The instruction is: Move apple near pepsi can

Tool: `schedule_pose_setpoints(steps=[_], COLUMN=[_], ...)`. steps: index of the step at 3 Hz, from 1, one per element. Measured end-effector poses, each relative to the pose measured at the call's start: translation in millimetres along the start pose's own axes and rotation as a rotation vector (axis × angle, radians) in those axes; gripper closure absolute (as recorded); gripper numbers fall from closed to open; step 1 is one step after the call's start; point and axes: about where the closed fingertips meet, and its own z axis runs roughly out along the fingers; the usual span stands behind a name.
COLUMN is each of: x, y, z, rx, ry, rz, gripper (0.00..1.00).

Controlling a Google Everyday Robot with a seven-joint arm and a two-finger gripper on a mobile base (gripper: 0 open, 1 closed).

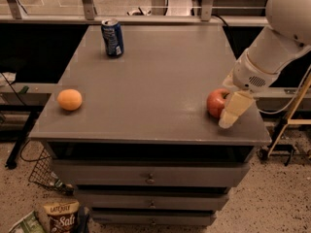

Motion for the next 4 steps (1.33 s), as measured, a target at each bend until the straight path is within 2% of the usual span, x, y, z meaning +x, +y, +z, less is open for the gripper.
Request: schedule_pose_setpoints(steps=[1, 2, 3, 4], x=[-5.6, -15.1, -31.9, -32.7], y=[1.9, 3.1, -1.8, -1.7], z=[2.0, -2.8, -30.7, -31.3], rx=[0.005, 0.014, 0.064, 0.065], ry=[0.019, 0.008, -0.045, -0.046], rz=[-0.016, -0.038, -0.083, -0.085], gripper=[0.41, 0.64, 0.87, 1.00])
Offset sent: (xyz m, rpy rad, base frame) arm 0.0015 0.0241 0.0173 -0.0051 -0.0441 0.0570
